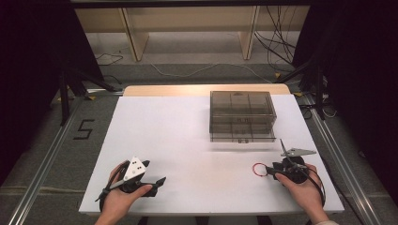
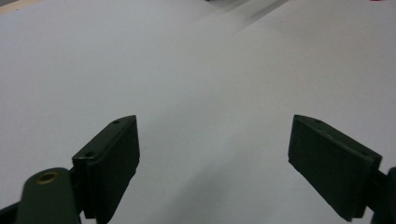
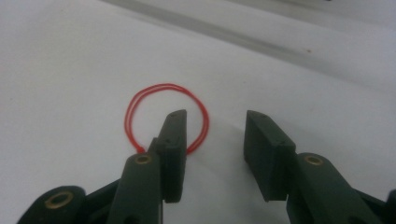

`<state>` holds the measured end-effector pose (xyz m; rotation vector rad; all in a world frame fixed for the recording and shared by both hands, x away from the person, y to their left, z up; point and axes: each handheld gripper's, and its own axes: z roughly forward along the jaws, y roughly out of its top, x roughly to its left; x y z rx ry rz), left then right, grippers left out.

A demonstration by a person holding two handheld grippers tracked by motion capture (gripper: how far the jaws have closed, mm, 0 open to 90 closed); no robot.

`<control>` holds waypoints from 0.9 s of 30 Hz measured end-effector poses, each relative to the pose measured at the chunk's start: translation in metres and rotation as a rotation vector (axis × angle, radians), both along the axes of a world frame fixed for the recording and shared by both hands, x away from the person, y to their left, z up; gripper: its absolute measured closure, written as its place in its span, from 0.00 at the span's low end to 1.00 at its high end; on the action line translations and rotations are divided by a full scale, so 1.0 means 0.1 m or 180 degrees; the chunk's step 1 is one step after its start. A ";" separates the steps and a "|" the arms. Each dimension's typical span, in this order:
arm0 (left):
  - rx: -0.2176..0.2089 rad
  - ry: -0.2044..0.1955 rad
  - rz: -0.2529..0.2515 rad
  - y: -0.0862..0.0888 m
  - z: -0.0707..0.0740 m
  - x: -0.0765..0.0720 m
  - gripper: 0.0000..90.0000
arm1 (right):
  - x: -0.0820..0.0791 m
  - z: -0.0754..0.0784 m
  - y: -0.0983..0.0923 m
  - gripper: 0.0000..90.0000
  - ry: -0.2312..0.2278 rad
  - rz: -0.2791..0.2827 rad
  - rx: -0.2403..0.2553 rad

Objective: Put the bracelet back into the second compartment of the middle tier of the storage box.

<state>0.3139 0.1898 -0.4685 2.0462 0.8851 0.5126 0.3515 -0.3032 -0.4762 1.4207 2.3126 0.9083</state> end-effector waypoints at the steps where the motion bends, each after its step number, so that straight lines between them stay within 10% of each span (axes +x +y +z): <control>1: -0.0007 -0.0004 -0.0001 0.00 0.00 0.00 0.18 | 0.00 0.00 0.00 0.68 0.0000 0.0000 0.0000; 14: 0.0008 -0.0028 0.0001 0.01 0.00 0.00 0.18 | -0.09 0.00 0.18 0.76 -0.0005 -0.0141 -0.0332; 27: -0.0001 -0.0046 -0.0005 0.00 0.01 -0.01 0.19 | -0.07 -0.01 0.08 0.98 0.0128 -0.0313 -0.0063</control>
